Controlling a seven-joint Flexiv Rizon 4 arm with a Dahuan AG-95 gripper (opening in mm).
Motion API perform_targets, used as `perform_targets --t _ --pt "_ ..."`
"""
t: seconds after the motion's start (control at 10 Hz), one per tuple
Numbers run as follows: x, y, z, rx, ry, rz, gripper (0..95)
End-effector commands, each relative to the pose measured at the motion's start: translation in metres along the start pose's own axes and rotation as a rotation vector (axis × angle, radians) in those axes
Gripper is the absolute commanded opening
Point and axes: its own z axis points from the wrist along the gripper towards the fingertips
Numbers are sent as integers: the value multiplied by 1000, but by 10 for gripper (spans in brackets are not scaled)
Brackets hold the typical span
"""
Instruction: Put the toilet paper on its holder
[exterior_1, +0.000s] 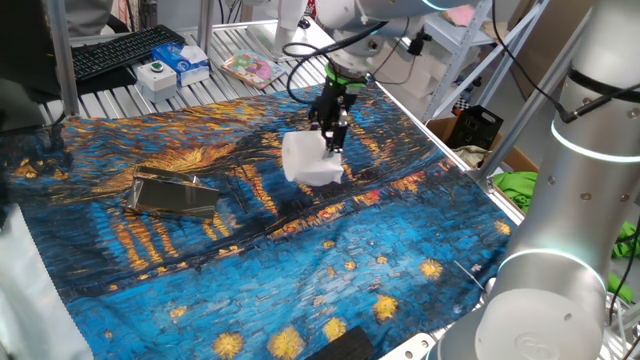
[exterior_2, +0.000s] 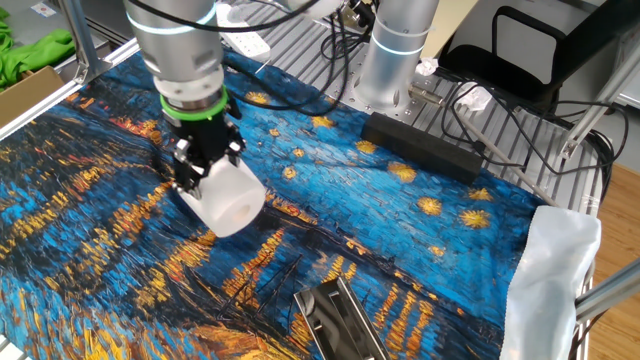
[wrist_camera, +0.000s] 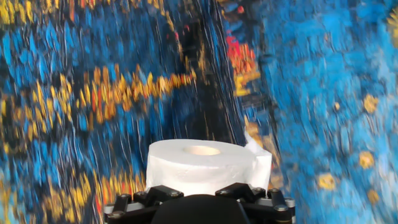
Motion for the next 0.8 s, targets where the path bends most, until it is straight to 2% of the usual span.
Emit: perform_targets --t 0.1,0.2,0.4,0.5,0.8 --pt "18 -1 -4 9 15 6 0" --pt "25 -2 -5 12 29 14 0" --pt "43 -4 -6 14 29 25 0" --pt "57 -6 -4 12 28 31 0" --pt "80 -12 2 6 27 59 0"
